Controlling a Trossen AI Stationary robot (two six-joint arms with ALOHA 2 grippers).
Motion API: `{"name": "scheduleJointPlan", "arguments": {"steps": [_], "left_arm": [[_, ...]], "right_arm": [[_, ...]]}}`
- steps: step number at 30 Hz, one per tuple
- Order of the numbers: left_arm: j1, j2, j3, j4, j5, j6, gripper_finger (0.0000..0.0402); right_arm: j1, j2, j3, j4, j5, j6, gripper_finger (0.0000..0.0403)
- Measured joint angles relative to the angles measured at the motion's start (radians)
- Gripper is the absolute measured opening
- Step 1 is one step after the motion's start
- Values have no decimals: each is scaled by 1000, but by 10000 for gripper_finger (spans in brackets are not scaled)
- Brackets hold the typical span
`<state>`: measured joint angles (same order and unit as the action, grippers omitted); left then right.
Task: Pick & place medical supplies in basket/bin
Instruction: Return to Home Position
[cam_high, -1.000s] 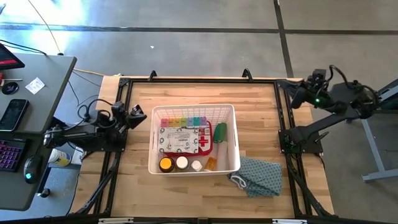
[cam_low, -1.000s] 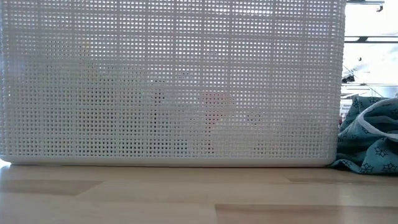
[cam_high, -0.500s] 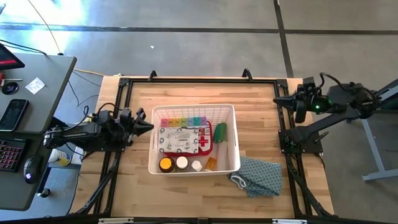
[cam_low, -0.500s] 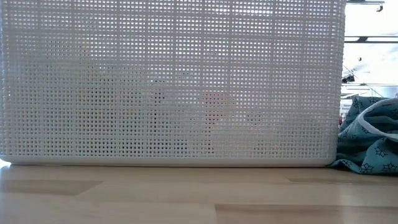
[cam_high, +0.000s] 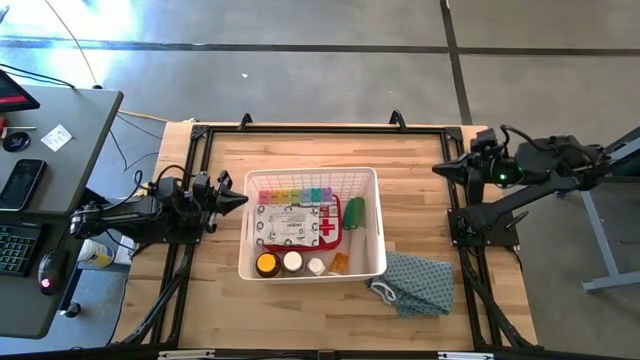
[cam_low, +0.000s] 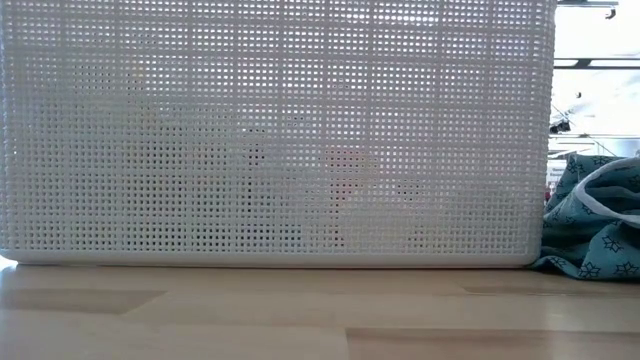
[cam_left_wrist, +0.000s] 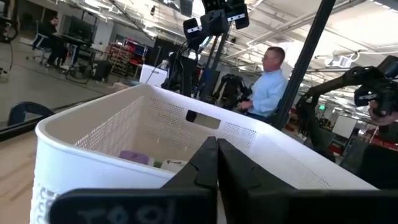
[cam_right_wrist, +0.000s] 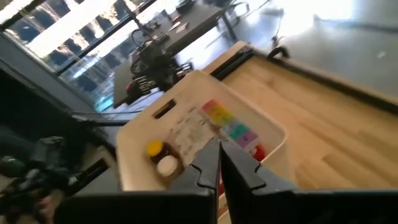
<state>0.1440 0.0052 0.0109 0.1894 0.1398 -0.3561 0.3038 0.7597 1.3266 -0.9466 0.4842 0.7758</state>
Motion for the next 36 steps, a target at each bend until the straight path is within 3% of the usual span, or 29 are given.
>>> {"name": "scheduleJointPlan", "arguments": {"steps": [8,14,22,27,36], "left_arm": [[0,0,0,1,0,0,92],[0,0,0,0,0,0,98],[0,0,0,-1,0,0,99],[0,1,0,-1,-1,0,99],[0,1,0,-1,-1,0,99]], "right_arm": [[-1,-1,0,-44,190,-8,1],[-2,5,0,-188,249,83,3],[0,-27,-6,-167,339,69,1],[0,-159,-154,-50,352,36,1],[0,-441,-558,230,289,38,0]]}}
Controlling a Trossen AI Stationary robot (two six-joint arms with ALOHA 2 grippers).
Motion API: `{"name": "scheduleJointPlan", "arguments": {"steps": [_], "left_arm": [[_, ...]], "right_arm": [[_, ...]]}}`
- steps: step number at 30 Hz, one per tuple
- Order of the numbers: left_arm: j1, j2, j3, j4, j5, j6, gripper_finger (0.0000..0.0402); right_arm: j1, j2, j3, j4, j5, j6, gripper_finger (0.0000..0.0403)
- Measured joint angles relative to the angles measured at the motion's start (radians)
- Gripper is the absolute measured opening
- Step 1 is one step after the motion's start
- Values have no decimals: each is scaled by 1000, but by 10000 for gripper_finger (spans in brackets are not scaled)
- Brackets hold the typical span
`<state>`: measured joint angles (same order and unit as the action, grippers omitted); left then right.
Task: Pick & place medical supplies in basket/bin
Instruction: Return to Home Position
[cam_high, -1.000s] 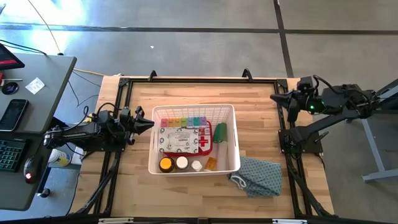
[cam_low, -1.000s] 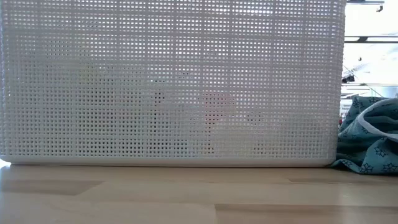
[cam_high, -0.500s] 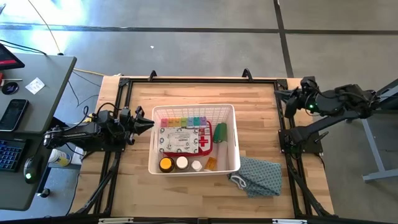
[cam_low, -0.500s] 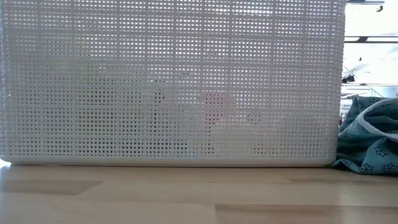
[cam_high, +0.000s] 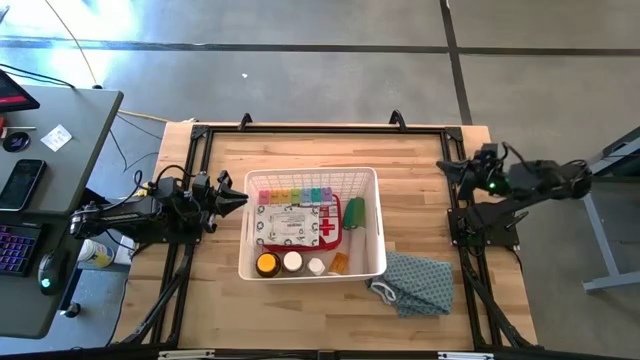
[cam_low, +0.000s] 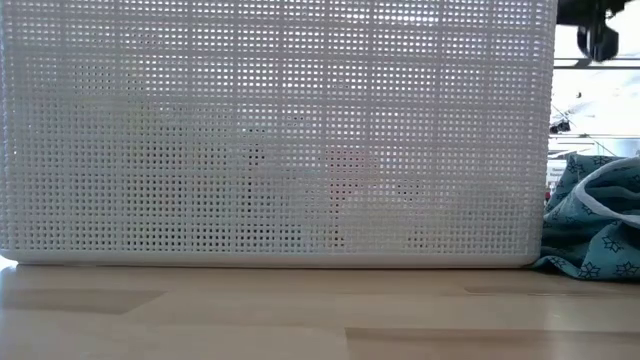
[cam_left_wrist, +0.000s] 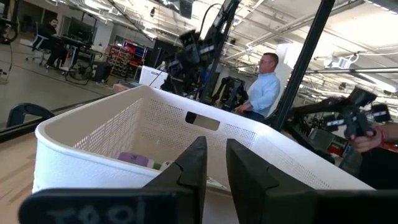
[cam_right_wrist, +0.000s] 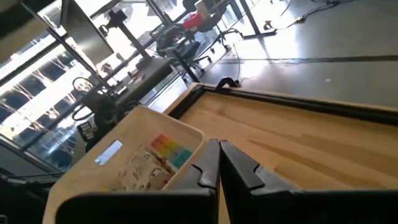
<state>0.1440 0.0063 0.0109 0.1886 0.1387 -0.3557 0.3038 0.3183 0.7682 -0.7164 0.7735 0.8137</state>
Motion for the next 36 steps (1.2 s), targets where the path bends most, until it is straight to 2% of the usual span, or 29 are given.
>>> {"name": "scheduleJointPlan", "arguments": {"steps": [5,10,16,20,24,29,36], "left_arm": [[0,0,0,0,0,0,99],[0,0,0,0,0,0,99],[0,1,0,5,-1,0,99],[0,2,0,22,1,-1,99],[0,3,0,27,1,-1,99],[0,2,0,21,3,-1,99],[0,2,0,21,5,-1,99]], "right_arm": [[0,-154,-175,96,-2,19,0],[0,-315,-282,122,-4,16,0],[0,-310,-331,143,-112,0,0],[0,-312,-370,173,-146,-5,0],[-1,-313,-432,290,-175,-42,0],[-1,-313,-551,498,-268,-63,0],[-3,-314,-619,602,-282,-83,0]]}}
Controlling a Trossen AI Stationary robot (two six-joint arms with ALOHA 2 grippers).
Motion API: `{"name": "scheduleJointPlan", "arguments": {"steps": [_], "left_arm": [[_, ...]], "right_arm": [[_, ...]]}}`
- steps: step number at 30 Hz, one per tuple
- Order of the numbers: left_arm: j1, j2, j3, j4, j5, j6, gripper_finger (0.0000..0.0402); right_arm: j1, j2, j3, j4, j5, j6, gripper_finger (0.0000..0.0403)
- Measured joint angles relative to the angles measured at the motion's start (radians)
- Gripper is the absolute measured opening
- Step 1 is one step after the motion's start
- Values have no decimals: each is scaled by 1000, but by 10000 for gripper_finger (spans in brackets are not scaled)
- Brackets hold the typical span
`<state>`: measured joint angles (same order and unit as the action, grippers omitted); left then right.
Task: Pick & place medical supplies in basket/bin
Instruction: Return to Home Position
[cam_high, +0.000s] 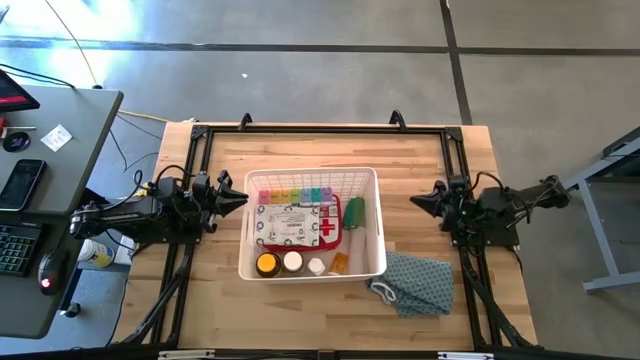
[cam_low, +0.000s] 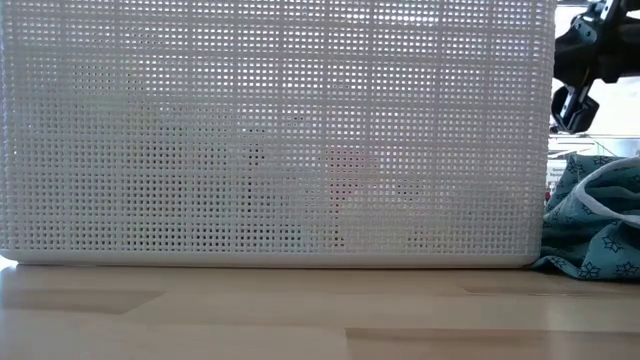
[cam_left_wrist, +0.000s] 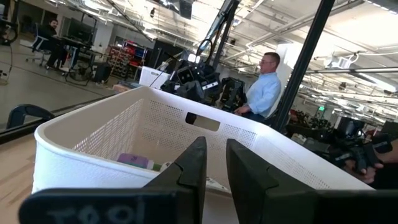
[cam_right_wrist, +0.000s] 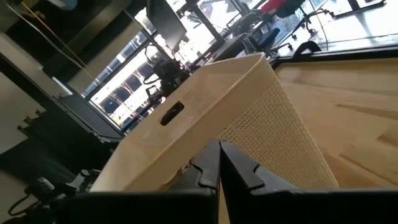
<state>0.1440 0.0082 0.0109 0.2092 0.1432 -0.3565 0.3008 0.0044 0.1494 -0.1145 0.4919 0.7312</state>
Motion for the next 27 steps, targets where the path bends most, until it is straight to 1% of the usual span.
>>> {"name": "scheduleJointPlan", "arguments": {"steps": [5,11,19,27], "left_arm": [[0,0,0,0,0,0,99],[0,-1,0,0,0,0,99],[0,-1,0,0,1,0,99],[0,-1,0,0,3,0,99]], "right_arm": [[0,0,-3,21,-13,-32,0],[0,0,-2,23,-61,-59,0],[-1,1,-2,22,-12,-85,0],[-49,2,-3,23,-58,-83,0]]}}
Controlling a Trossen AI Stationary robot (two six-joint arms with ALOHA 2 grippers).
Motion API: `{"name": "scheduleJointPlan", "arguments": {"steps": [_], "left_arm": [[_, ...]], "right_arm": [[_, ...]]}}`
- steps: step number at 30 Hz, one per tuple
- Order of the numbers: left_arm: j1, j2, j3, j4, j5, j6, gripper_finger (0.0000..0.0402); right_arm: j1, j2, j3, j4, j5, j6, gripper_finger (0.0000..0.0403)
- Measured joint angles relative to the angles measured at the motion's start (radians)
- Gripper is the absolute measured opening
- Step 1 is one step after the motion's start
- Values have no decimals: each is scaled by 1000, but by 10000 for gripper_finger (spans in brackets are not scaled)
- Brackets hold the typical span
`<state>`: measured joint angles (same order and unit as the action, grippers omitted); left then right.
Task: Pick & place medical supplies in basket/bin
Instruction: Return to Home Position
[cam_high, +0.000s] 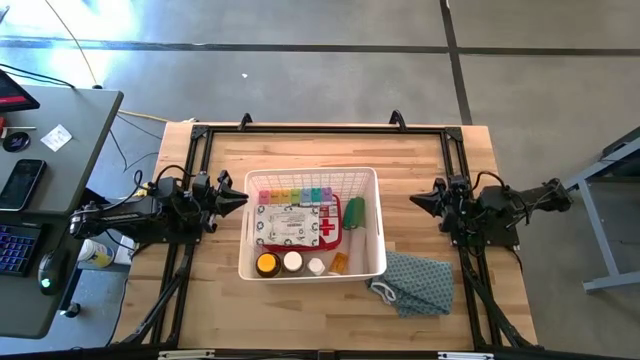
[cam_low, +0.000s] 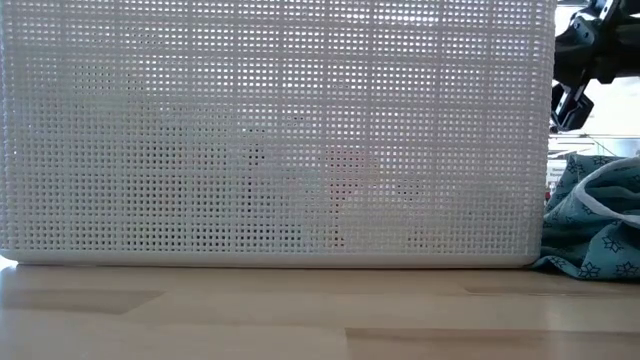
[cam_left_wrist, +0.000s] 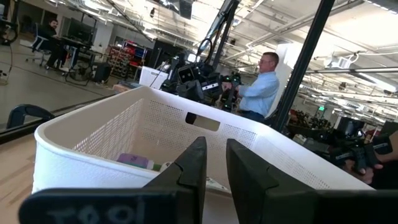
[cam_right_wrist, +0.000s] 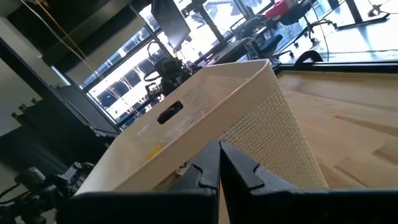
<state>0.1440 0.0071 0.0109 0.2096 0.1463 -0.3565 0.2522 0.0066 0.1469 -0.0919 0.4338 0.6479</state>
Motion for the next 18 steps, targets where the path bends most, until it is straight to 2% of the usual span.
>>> {"name": "scheduleJointPlan", "arguments": {"steps": [2,5,12,18], "left_arm": [[0,0,0,0,0,0,99],[0,0,0,0,0,0,99],[0,0,0,-1,0,0,99],[0,0,0,-1,0,0,99]], "right_arm": [[-14,0,-23,45,-12,6,0],[-35,0,-121,221,-46,30,0],[-99,5,-137,196,-18,-3,0],[-191,5,-137,264,-92,-47,0]]}}
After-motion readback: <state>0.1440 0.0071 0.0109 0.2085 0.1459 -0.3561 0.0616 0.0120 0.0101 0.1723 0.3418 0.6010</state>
